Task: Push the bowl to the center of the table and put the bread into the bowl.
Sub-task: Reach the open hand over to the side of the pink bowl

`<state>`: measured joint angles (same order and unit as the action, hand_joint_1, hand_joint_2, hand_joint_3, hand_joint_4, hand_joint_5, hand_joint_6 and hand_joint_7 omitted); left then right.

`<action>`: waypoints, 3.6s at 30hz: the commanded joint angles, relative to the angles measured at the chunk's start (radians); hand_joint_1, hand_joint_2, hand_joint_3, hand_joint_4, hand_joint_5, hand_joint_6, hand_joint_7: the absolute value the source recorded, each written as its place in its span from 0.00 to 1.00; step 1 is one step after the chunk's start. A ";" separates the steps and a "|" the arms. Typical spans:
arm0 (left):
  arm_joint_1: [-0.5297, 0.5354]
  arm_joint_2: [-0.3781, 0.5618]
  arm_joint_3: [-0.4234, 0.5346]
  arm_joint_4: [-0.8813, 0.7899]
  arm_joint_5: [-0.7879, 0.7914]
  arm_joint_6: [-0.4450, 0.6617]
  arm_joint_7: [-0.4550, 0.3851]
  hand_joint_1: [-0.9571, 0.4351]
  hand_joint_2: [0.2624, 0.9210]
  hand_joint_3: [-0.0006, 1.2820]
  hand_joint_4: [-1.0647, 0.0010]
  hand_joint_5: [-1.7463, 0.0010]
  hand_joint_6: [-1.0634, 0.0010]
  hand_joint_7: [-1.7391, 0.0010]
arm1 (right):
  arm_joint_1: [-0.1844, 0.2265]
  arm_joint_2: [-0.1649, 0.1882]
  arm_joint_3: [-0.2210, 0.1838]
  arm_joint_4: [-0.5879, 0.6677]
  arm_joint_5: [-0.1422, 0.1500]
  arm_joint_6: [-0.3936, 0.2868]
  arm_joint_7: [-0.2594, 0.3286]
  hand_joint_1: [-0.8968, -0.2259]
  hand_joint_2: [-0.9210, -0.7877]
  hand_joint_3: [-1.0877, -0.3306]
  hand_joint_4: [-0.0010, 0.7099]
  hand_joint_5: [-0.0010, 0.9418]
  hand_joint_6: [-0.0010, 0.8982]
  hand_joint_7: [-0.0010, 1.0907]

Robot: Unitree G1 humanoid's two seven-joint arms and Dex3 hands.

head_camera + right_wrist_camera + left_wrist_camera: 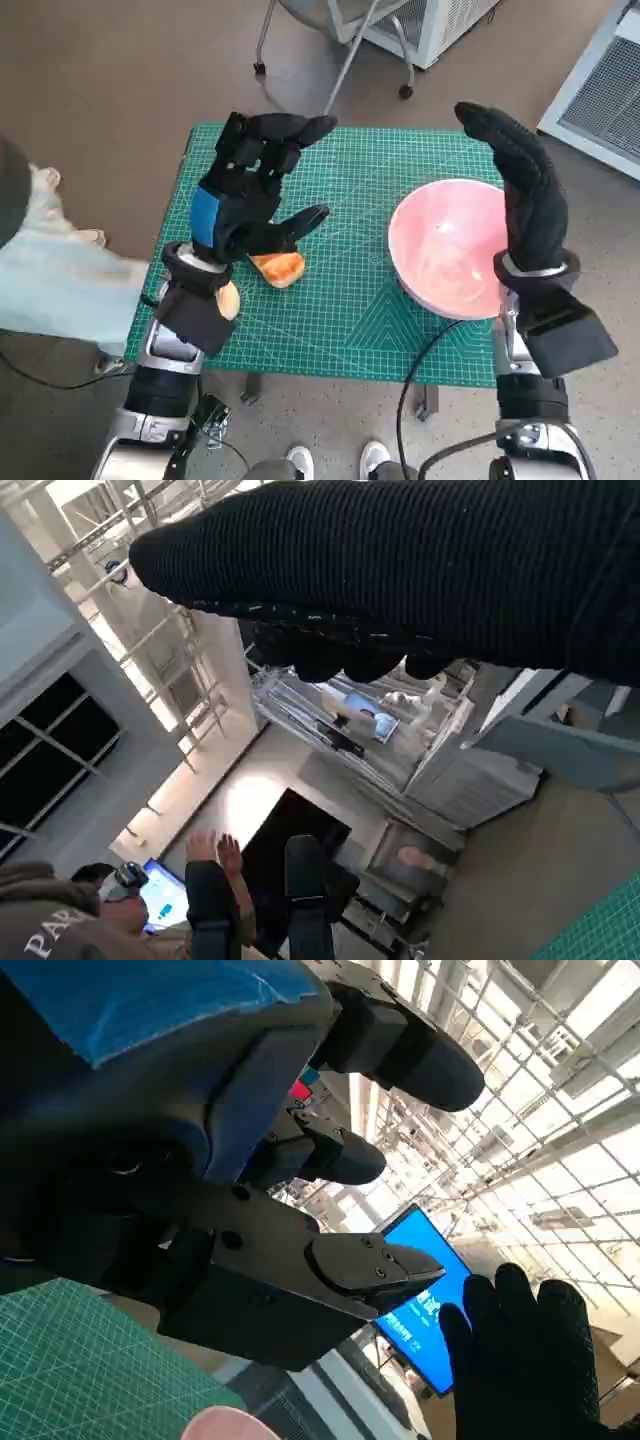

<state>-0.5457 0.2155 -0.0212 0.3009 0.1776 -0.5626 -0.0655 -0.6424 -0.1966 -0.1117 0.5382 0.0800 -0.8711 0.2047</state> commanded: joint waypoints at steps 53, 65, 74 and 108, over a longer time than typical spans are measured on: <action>0.018 0.012 0.011 -0.033 0.002 0.014 0.024 0.68 0.72 0.34 0.87 0.60 0.86 0.43 | 0.132 -0.161 -0.223 0.326 0.017 -0.101 -0.163 0.56 0.00 0.42 0.48 0.00 0.00 0.76; 0.022 0.015 0.012 -0.029 0.007 0.014 0.028 0.68 0.73 0.33 0.86 0.61 0.86 0.43 | 0.101 -0.134 -0.261 0.595 0.061 -0.053 -0.167 0.58 0.00 0.40 0.47 0.00 0.04 0.69; 0.024 0.026 0.014 -0.039 0.005 0.027 0.024 0.68 0.74 0.32 0.85 0.62 0.85 0.43 | 0.055 -0.046 -0.297 0.673 0.154 0.065 -0.075 0.62 0.00 0.33 0.45 0.00 0.07 0.67; 0.102 0.075 0.052 -0.109 0.007 0.042 0.027 0.64 0.90 0.18 0.77 0.72 0.79 0.50 | -0.163 0.128 -0.367 0.751 0.239 0.343 -0.040 0.60 0.00 0.31 0.32 0.00 0.01 0.75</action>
<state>-0.4599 0.2773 0.0177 0.2151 0.1832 -0.5233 -0.0457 -0.7933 -0.0924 -0.4654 1.2699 0.3038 -0.5546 0.1585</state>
